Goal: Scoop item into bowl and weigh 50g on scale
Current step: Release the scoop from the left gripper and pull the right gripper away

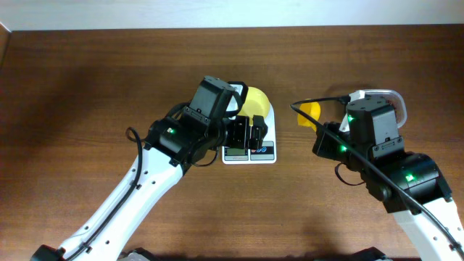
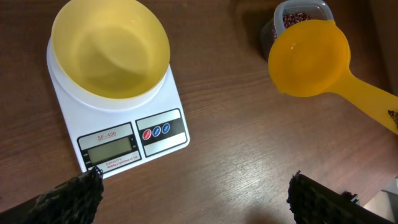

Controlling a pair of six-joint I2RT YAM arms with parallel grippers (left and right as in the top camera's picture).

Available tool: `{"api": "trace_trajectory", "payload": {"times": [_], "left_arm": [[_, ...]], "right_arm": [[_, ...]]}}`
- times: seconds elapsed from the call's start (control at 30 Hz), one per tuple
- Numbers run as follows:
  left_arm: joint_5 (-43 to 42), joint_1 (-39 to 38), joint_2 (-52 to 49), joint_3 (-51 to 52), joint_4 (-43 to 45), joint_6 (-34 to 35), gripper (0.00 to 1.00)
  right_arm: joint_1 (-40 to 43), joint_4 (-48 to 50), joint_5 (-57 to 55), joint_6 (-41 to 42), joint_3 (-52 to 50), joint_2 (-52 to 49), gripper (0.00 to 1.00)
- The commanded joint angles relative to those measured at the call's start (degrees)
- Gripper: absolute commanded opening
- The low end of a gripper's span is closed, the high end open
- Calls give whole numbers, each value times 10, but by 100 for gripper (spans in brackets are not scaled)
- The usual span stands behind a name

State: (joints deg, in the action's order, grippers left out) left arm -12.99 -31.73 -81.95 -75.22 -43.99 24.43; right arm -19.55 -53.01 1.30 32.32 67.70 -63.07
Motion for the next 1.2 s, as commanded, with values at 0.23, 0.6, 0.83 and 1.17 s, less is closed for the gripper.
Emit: {"api": "trace_trajectory", "payload": {"times": [0.23, 0.6, 0.83, 1.17], "left_arm": [[5, 2, 10, -2, -6, -9, 99], [2, 2, 10, -5, -37, -100, 39], [118, -54, -53, 38, -47, -70, 0], [97, -54, -168, 47, 36, -56, 0]], "right_arm": [[-5, 24, -5, -4, 6, -1, 4], [-3, 31, -5, -6, 6, -47, 4], [-3, 38, -5, -4, 9, -43, 4], [-2, -80, -130, -54, 220, -22, 4]]}}
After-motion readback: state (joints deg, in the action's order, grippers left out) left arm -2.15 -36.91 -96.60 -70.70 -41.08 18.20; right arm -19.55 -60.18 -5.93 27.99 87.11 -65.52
